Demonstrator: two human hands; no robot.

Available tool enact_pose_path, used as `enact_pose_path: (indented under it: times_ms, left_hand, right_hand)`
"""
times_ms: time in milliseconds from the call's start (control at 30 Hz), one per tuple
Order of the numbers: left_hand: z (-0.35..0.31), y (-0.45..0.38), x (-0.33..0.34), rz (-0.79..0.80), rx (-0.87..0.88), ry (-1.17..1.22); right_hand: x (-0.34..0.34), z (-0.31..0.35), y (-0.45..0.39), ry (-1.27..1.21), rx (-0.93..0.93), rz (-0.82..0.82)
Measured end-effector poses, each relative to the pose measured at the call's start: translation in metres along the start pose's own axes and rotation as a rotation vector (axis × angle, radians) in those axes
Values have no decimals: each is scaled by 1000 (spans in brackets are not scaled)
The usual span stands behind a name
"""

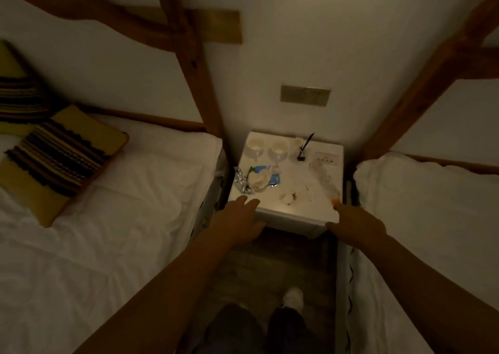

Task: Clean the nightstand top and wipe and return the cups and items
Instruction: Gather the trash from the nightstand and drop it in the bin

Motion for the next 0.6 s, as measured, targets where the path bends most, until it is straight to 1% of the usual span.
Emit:
enact_pose_path:
  times_ms: [100,200,333,400,500,600]
  left_hand:
    - [3,-61,15,8,-1,48]
    - [15,-133,40,-33,-9,117]
    - [33,-235,77,-183,-5,-17]
    - [35,-274,94,-239,-3,-67]
    - [39,-317,121,-278,-66,-118]
    - [44,-346,149,-284,-59,-163]
  right_hand:
    - [15,-19,-48,-23,32,33]
    - [43,-43,-101,-29,50,-27]
    - [76,-73,-178,9,57,-96]
    - [85,-86,-213,48,64,-170]
    - [90,-97,-258,98,99,-252]
    - [98,-105,-293,92,85,-286]
Point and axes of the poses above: each hand's wrist, its own y-axis away from the middle knuckle, its own x-axis out of the palm, z = x × y, the point moved 2 cm from there along -y, towards the middle knuckle, and after that the axes turned 8 degrees about -x, right-handed, at the moved point
